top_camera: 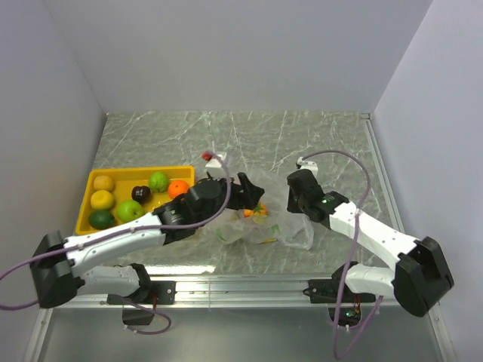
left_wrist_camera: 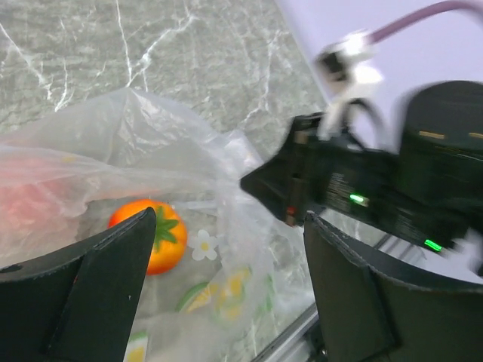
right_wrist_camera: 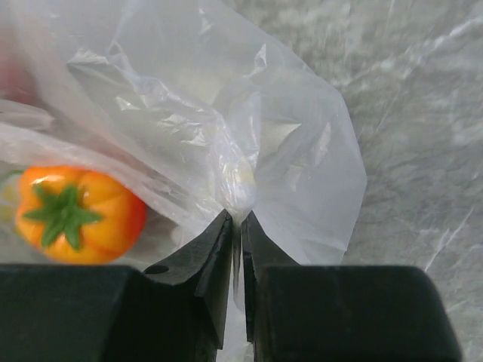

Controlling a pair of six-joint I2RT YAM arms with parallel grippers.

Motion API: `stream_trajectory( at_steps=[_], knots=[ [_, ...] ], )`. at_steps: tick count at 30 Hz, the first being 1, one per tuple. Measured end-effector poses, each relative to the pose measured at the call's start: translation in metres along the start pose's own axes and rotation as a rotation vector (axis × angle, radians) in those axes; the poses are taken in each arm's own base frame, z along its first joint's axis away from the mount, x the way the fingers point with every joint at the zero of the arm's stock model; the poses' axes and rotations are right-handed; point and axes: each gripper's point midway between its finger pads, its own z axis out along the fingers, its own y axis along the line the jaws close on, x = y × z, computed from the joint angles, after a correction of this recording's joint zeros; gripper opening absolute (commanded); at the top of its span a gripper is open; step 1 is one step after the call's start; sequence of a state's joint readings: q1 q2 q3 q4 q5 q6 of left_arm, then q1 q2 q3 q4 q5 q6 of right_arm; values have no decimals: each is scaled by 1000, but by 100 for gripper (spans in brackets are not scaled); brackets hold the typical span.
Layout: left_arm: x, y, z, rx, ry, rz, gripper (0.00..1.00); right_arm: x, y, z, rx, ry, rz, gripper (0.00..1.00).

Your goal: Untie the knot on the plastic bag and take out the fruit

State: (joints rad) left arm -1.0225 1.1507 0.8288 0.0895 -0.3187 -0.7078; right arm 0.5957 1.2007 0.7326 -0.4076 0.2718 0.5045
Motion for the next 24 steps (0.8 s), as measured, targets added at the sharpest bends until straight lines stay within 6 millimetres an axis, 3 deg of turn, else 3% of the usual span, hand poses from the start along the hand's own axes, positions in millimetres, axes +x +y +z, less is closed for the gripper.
stream_trajectory(
  at_steps=[5, 9, 14, 24],
  knots=[
    [34, 7, 47, -104, 129, 47, 84, -7, 0, -5, -7, -29, 5, 14],
    [73, 36, 71, -250, 246, 87, 88, 0, -1, -1, -1, -8, 2, 14],
    [105, 66, 76, -390, 356, 138, 91, 11, -5, 2, 3, 12, 0, 14],
    [143, 89, 86, -469, 456, 191, 99, 17, -3, 5, -18, 25, 4, 14]
  ],
)
